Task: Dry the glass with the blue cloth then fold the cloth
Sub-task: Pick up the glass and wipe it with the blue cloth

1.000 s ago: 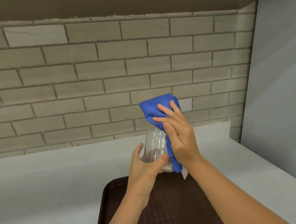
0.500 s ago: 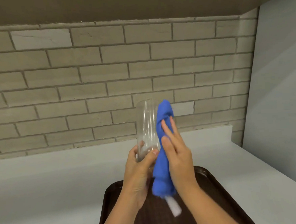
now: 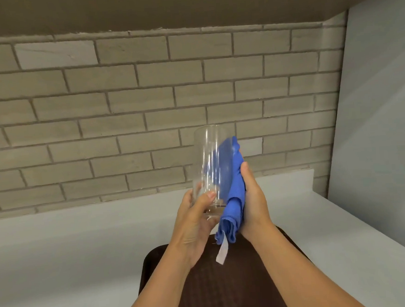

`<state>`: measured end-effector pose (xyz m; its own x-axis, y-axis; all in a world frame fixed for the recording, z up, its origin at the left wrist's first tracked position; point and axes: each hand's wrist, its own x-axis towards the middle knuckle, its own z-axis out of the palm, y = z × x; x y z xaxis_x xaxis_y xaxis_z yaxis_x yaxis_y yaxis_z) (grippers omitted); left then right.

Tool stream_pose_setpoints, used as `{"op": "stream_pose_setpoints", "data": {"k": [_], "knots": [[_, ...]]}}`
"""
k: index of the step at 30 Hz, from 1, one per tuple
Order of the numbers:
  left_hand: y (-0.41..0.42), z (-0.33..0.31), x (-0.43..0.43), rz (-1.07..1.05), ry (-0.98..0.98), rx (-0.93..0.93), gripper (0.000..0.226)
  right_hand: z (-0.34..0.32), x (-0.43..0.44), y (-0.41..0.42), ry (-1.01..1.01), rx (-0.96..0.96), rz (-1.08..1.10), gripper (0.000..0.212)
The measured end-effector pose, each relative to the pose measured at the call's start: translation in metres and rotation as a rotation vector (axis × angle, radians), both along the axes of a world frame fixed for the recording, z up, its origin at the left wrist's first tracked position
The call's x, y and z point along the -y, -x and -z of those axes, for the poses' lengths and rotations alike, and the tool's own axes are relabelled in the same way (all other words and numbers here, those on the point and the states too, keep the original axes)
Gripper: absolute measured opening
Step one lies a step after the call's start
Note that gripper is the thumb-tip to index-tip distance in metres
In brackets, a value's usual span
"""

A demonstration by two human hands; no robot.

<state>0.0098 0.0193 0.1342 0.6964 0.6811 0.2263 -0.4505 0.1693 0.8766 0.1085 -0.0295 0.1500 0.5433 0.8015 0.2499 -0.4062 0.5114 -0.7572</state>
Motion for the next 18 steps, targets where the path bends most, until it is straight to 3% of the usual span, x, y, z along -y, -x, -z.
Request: {"op": "stream_pose_setpoints", "data": {"k": [2, 4, 6, 8, 10, 13, 16, 18], "knots": [[-0.003, -0.001, 0.004, -0.037, -0.096, -0.067, 0.059, 0.009, 0.005, -0.002, -0.014, -0.019, -0.022, 0.045], [-0.006, -0.002, 0.004, -0.162, -0.312, -0.272, 0.062, 0.016, 0.01, -0.005, -0.011, -0.041, 0.007, 0.047], [-0.008, 0.001, 0.003, -0.294, -0.484, -0.482, 0.052, 0.019, 0.016, -0.006, 0.024, -0.054, 0.04, 0.051], [-0.009, 0.0, 0.004, -0.318, -0.531, -0.561, 0.042, 0.021, 0.019, -0.007, 0.05, -0.078, 0.067, 0.05], [-0.011, -0.004, 0.008, -0.332, -0.551, -0.588, 0.048, 0.023, 0.021, -0.007, 0.048, -0.139, 0.079, 0.048], [-0.011, -0.013, 0.017, -0.523, -0.702, -0.559, 0.091, 0.021, 0.024, -0.007, 0.02, -0.195, 0.094, 0.043], [-0.01, -0.017, 0.027, -0.613, -0.92, -0.478, 0.071, 0.017, 0.025, -0.007, 0.002, -0.066, 0.218, 0.036], [-0.012, -0.018, 0.032, -0.626, -0.942, -0.515, 0.057, 0.012, 0.026, -0.003, 0.017, 0.06, 0.297, 0.034]]}}
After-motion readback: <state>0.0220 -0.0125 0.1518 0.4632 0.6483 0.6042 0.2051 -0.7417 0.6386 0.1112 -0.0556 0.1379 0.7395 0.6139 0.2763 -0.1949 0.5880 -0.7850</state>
